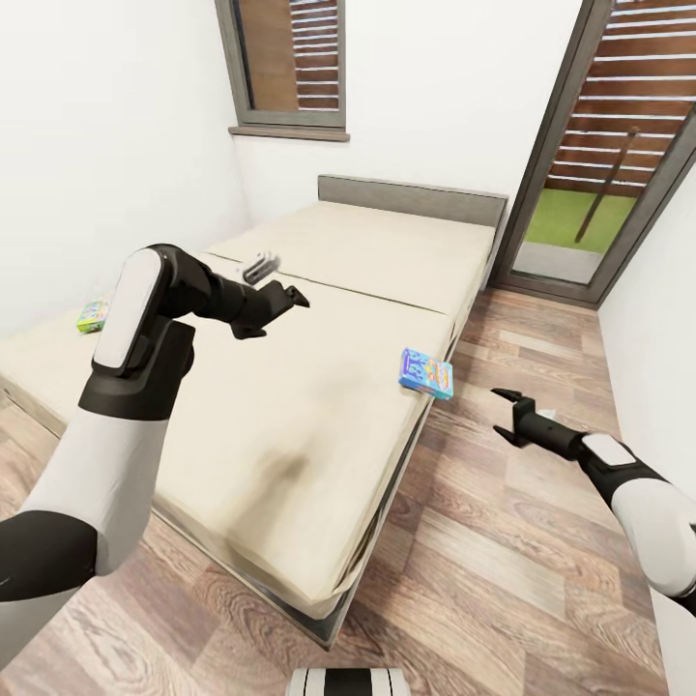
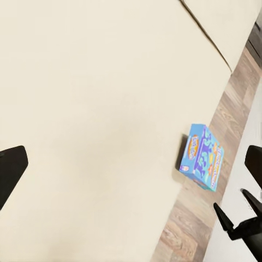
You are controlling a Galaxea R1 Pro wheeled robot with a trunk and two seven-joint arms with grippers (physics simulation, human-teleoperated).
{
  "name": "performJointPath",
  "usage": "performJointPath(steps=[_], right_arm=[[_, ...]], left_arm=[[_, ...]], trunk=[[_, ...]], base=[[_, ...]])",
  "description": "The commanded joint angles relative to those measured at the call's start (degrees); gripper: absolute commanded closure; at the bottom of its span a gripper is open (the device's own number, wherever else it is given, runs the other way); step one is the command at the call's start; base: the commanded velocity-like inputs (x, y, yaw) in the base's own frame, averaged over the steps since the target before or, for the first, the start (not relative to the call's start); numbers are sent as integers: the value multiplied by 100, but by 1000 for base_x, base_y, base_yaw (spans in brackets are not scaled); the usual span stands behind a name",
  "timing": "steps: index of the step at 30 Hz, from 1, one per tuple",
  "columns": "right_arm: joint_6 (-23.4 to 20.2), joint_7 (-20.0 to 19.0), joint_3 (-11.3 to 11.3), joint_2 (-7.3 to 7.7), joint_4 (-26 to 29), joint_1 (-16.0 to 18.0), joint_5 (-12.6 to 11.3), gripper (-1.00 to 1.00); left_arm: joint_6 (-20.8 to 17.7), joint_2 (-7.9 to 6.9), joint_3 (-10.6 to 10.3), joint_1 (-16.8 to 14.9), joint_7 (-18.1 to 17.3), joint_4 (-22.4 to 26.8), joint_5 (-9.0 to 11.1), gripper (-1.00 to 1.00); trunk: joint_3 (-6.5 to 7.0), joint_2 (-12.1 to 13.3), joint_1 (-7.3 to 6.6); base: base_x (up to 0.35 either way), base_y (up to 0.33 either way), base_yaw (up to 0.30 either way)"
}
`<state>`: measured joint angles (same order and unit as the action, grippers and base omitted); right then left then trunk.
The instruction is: Put all the toys in the child's room - the three board games (two on the bed and one on the table), the two jigsaw puzzles on the table, and the tennis ball on the table - inside the toy box on the table in the child's room.
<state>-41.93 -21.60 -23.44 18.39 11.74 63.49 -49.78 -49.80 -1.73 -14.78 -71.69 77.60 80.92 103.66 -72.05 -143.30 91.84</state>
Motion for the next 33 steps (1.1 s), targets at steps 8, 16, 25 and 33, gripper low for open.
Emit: performJointPath(steps=[8,16,25,33], right_arm=[[-34,-595,-5,21,91,0,50,-100],[-35,-726,5,24,143,5,68,-100],[-35,-738,6,25,266,0,73,-100],[-35,-740,6,25,306,-2,68,-100]], left_arm=[[92,54,-27,-164,68,-20,37,-100],[117,186,-28,-269,71,-76,35,-100],[119,191,-25,-275,71,-84,36,-100],[119,191,-25,-275,71,-79,32,-100]], trunk=[[-5,-2,-1],[-49,-4,4],[-249,-17,27],[-315,-21,35]], base=[[0,0,0],[0,0,0],[0,0,0],[0,0,0]])
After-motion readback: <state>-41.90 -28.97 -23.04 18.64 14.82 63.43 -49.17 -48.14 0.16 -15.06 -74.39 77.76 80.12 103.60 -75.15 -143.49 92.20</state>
